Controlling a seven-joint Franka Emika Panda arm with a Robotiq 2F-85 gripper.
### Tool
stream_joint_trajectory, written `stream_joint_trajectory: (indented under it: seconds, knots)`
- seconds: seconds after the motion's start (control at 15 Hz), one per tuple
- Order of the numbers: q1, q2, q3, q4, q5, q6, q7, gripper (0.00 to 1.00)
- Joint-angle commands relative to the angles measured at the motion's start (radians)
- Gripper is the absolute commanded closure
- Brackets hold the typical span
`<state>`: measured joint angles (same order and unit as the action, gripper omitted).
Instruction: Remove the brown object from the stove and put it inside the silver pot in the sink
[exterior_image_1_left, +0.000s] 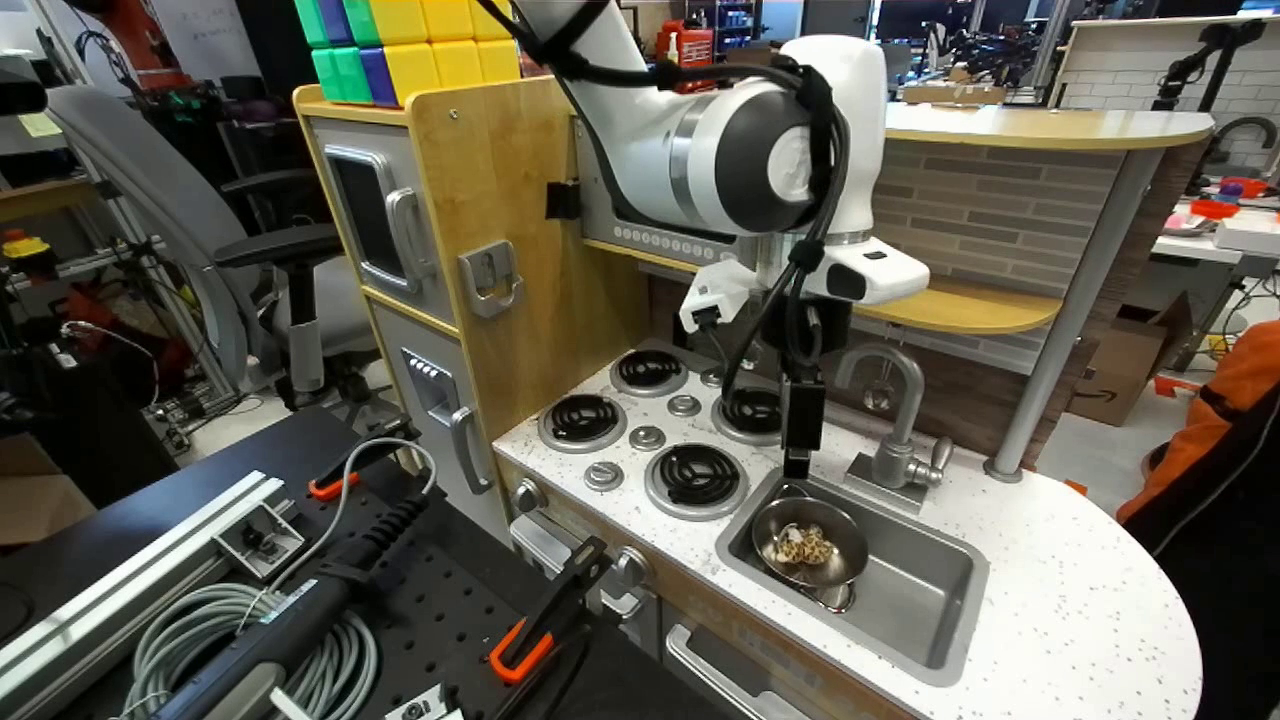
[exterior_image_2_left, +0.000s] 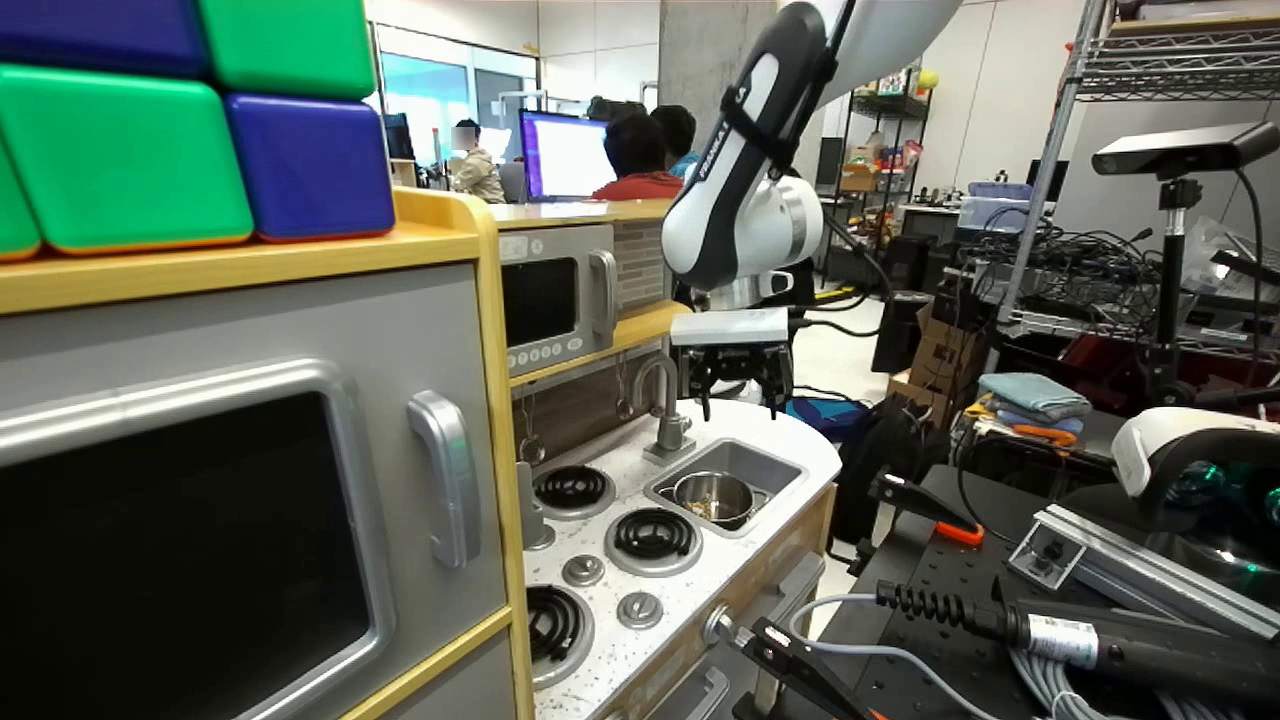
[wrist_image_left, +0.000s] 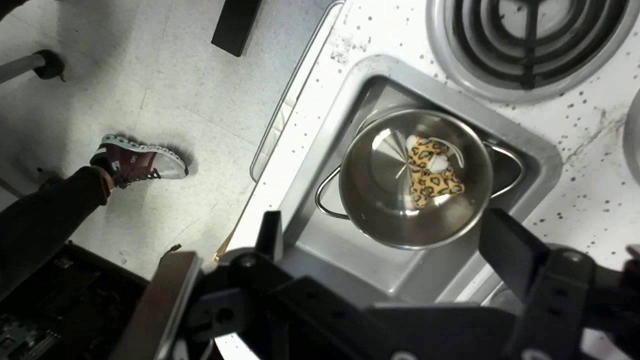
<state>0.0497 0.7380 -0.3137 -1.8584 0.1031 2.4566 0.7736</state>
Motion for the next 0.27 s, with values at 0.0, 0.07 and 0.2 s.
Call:
stream_joint_trajectory:
  seconds: [0.0,0.07,0.2]
  knots:
    - [-0.059,-0.233,0.056,-0.200,0.001,-0.016,-0.161,0.00]
    - [-0.066,-0.274,0.058,-0.226,0.005,-0.039,-0.192,0.00]
    - [-0.049,-0.194,0.041,-0.155,-0.014,-0.025,-0.152,0.00]
